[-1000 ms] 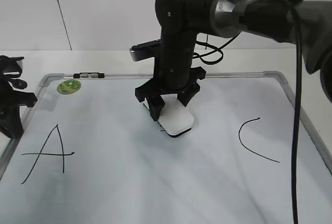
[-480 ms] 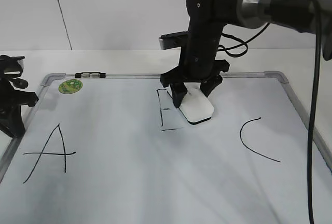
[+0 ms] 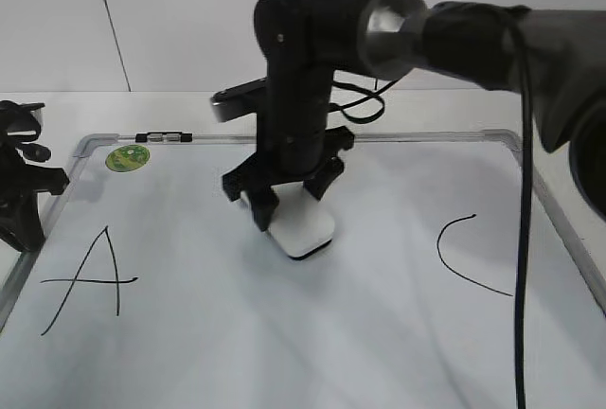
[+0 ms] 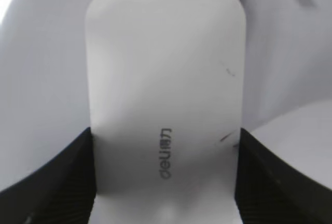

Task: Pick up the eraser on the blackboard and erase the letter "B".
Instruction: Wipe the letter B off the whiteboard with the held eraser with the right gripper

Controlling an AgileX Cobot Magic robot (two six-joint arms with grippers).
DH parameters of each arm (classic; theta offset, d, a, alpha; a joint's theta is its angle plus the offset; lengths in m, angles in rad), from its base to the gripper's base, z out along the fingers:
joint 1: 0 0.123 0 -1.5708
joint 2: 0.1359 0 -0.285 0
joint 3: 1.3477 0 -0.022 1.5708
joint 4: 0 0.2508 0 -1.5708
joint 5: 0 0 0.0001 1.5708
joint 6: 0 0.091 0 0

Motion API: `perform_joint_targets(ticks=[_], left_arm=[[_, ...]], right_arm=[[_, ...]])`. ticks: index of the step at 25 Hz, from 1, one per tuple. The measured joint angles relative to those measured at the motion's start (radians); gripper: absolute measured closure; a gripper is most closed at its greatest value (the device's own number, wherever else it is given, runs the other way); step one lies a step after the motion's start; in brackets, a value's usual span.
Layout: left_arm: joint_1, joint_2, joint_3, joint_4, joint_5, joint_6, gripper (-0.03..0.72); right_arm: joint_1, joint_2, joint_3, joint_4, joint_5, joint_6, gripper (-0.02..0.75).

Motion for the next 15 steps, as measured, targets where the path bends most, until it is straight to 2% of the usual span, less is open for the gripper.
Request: perform_joint_targets(ticks=[3,7,12,15], left_arm=[[0.000,0.000,0.000,0.000,0.000,0.000,0.657],[0.000,0.000,0.000,-0.002,0.000,0.000,0.657],[0.000,0.000,0.000,-0.002,0.000,0.000,0.657],[0.000,0.000,0.000,-0.006,0.000,0.000,0.657]], right_arm=[[0.068,0.000,0.000,0.023,-0.002,0.000,0.178],[0.117,0.002,0.000,0.024,-0.002,-0.004,0.178],[0.097,0.002,0.000,0.017,-0.004,-0.004,0.178],[0.055,0.002,0.000,0.037,-0.004,-0.001,0.178]])
